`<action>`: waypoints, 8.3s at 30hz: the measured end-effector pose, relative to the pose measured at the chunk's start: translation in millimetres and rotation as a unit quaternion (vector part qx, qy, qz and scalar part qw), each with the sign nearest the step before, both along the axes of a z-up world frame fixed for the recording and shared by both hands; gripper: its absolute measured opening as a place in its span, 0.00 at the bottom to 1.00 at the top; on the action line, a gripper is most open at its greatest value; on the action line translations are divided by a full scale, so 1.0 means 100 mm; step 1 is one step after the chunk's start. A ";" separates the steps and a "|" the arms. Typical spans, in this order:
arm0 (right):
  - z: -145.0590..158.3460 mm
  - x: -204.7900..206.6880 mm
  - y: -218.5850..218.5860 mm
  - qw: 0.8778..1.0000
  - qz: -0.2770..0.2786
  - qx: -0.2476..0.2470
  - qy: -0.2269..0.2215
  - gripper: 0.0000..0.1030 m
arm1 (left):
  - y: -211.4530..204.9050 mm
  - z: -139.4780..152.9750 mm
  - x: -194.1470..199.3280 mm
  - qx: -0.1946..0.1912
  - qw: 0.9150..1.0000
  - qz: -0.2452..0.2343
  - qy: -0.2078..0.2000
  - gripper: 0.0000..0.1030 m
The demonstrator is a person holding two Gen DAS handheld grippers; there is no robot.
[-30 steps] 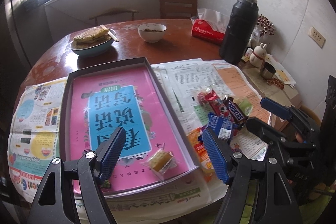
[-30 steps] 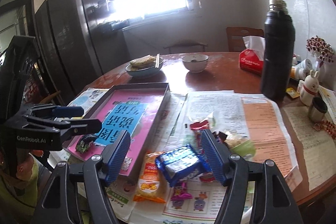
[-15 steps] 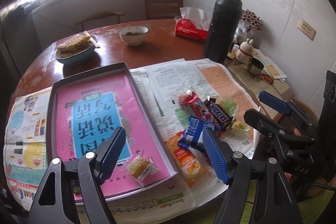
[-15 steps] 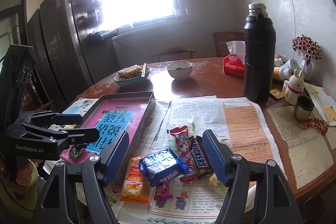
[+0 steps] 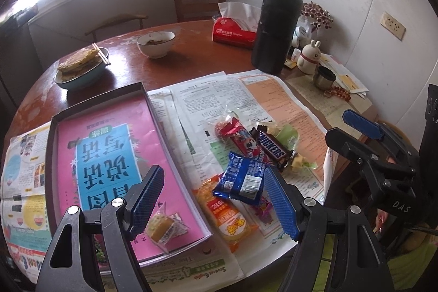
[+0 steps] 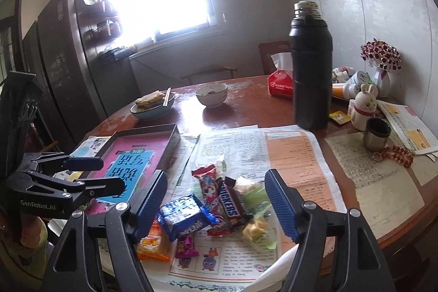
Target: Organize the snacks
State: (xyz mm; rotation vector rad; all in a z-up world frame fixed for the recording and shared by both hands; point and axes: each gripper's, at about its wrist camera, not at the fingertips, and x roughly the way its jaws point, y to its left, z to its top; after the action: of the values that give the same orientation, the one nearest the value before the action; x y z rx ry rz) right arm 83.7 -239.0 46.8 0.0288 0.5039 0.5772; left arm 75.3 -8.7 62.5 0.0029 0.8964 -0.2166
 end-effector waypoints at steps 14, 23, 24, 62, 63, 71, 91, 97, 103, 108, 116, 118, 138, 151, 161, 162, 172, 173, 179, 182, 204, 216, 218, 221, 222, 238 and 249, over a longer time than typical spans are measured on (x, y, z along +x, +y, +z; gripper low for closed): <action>-0.15 0.12 -0.12 1.000 -0.008 -0.012 0.018 0.71 | -0.20 -0.18 0.13 0.010 0.999 -0.020 0.022 0.74; -0.29 0.20 -0.13 0.999 -0.003 -0.034 0.034 0.71 | -0.27 -0.32 0.19 0.020 0.999 -0.028 0.038 0.74; -0.30 0.21 -0.13 0.999 -0.002 -0.035 0.035 0.71 | -0.28 -0.33 0.19 0.021 0.999 -0.029 0.038 0.74; -1.03 0.49 0.10 0.980 0.029 -0.182 0.076 0.67 | -0.47 -0.73 0.44 0.053 0.993 -0.058 0.083 0.74; -1.05 0.50 0.11 0.979 0.029 -0.188 0.075 0.65 | -0.48 -0.75 0.45 0.054 0.993 -0.059 0.084 0.74; -1.07 0.51 0.16 0.980 0.047 -0.184 0.057 0.53 | -0.50 -0.82 0.53 0.054 0.992 -0.066 0.092 0.74; -1.03 0.49 0.05 0.985 0.052 -0.148 0.072 0.33 | -0.53 -1.00 0.66 0.031 0.991 -0.058 0.116 0.66; -0.96 0.49 -0.04 0.987 0.033 -0.145 0.067 0.33 | -0.54 -0.97 0.63 0.022 0.992 -0.061 0.109 0.54; -0.89 0.50 -0.14 0.989 0.001 -0.134 0.059 0.32 | -0.45 -0.90 0.60 0.010 0.994 -0.048 0.102 0.53; -0.82 0.50 -0.19 0.991 -0.008 -0.120 0.053 0.31 | -0.37 -0.83 0.59 0.002 0.995 -0.038 0.093 0.52; -0.77 0.46 -0.17 0.993 -0.002 -0.103 0.050 0.31 | -0.33 -0.71 0.54 -0.009 0.996 -0.037 0.080 0.52; -0.73 0.44 -0.17 0.994 -0.001 -0.096 0.047 0.31 | -0.32 -0.69 0.53 -0.011 0.996 -0.036 0.078 0.52; -0.48 0.14 0.13 0.996 0.045 -0.073 0.019 0.31 | 0.05 -0.40 0.33 -0.030 0.999 -0.010 0.041 0.52; -0.32 -0.02 0.52 0.994 0.090 -0.060 0.016 0.31 | 0.61 -0.29 0.15 -0.044 0.998 0.042 0.026 0.52; -0.25 -0.11 0.89 0.990 0.129 -0.060 0.013 0.31 | 1.00 -0.32 0.01 -0.050 0.995 0.087 0.026 0.52; -0.24 -0.13 0.92 0.989 0.133 -0.061 0.013 0.31 | 1.02 -0.32 0.00 -0.051 0.994 0.089 0.026 0.52; -0.27 -0.20 1.29 0.983 0.174 -0.059 0.028 0.31 | 1.27 -0.47 -0.10 -0.051 0.992 0.111 0.041 0.52; -0.28 -0.21 1.31 0.982 0.176 -0.059 0.029 0.31 | 1.28 -0.50 -0.11 -0.051 0.991 0.112 0.044 0.52; -0.33 -0.23 1.51 0.978 0.195 -0.062 0.041 0.31 | 1.29 -0.64 -0.11 -0.047 0.992 0.105 0.060 0.52; -0.34 -0.23 1.61 0.976 0.204 -0.063 0.048 0.31 | 1.30 -0.70 -0.11 -0.044 0.991 0.104 0.067 0.52; -0.57 -0.24 1.99 0.963 0.245 -0.071 0.085 0.31 | 1.61 -0.81 -0.08 -0.040 0.987 0.134 0.075 0.52; -0.72 -0.23 2.14 0.960 0.253 -0.067 0.096 0.31 | 1.66 -0.82 -0.08 -0.043 0.987 0.134 0.077 0.52; -0.73 -0.22 2.15 0.960 0.253 -0.067 0.099 0.31 | 1.66 -0.83 -0.08 -0.043 0.987 0.133 0.078 0.52; -0.78 -0.21 2.17 0.959 0.255 -0.070 0.105 0.31 | 1.66 -0.84 -0.07 -0.044 0.987 0.133 0.080 0.52; -0.78 -0.21 2.17 0.959 0.255 -0.070 0.105 0.31 | 1.66 -0.85 -0.06 -0.043 0.987 0.133 0.081 0.52; -0.78 -0.28 2.17 0.956 0.263 -0.087 0.093 0.32 | 1.66 -0.87 -0.05 -0.043 0.986 0.135 0.083 0.52; -0.78 -0.28 2.15 0.957 0.261 -0.087 0.094 0.32 | 1.66 -0.87 -0.05 -0.044 0.987 0.134 0.083 0.52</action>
State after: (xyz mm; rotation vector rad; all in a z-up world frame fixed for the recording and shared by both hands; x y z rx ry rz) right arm 55.5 -24.4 -31.2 -0.2260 0.7546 1.0510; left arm 70.2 157.3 -24.0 -0.2194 1.0414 -0.0049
